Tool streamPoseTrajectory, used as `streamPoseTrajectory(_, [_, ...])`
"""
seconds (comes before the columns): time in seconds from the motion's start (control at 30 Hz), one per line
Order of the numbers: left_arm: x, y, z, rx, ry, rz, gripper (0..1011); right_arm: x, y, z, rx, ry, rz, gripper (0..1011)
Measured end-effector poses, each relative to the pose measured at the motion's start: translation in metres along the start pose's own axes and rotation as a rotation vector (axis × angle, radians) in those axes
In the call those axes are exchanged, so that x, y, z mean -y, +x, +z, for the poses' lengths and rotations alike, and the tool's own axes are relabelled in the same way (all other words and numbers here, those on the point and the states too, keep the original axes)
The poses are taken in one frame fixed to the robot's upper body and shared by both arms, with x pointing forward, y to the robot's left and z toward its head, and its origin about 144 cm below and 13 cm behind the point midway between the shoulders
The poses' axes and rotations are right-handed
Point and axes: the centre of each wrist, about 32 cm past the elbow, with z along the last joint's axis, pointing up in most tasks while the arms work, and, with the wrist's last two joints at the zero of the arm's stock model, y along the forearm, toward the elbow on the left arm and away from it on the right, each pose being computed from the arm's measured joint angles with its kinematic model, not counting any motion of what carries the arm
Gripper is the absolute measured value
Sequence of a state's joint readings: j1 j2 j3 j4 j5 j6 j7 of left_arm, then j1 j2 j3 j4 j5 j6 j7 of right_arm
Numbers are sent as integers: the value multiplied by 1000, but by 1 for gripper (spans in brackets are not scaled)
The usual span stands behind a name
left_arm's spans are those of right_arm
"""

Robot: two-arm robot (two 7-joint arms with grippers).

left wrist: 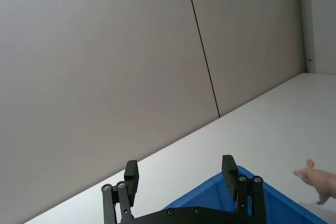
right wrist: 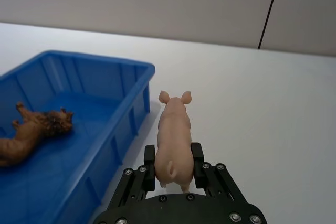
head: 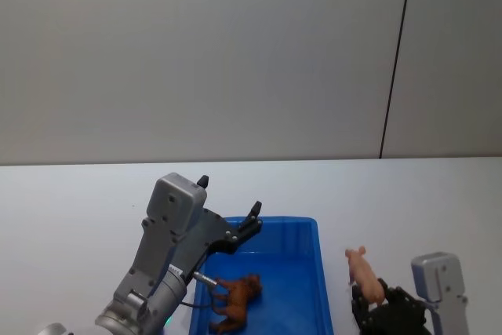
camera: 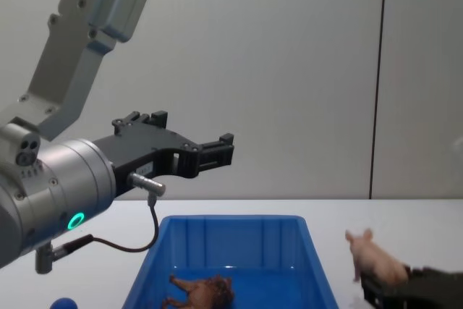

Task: Pick up the two dolls from the table and place them into the box.

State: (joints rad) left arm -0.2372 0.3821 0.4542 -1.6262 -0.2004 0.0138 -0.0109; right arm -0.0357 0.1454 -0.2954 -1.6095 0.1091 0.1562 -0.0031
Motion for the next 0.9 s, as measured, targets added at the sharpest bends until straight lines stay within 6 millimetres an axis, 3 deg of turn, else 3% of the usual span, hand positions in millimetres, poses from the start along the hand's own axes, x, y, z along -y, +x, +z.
streamPoseTrajectory(0.37, [0, 0, 0, 0, 0, 0, 1001, 1, -1, 19, 27, 124, 38, 380])
streamPoseTrajectory(0.77, [0, 0, 0, 0, 0, 0, 1001, -13, -5, 40, 0, 207, 188, 383])
streamPoseTrajectory(0.9, [0, 0, 0, 0, 0, 0, 1001, -20, -8, 44, -15, 201, 230, 507])
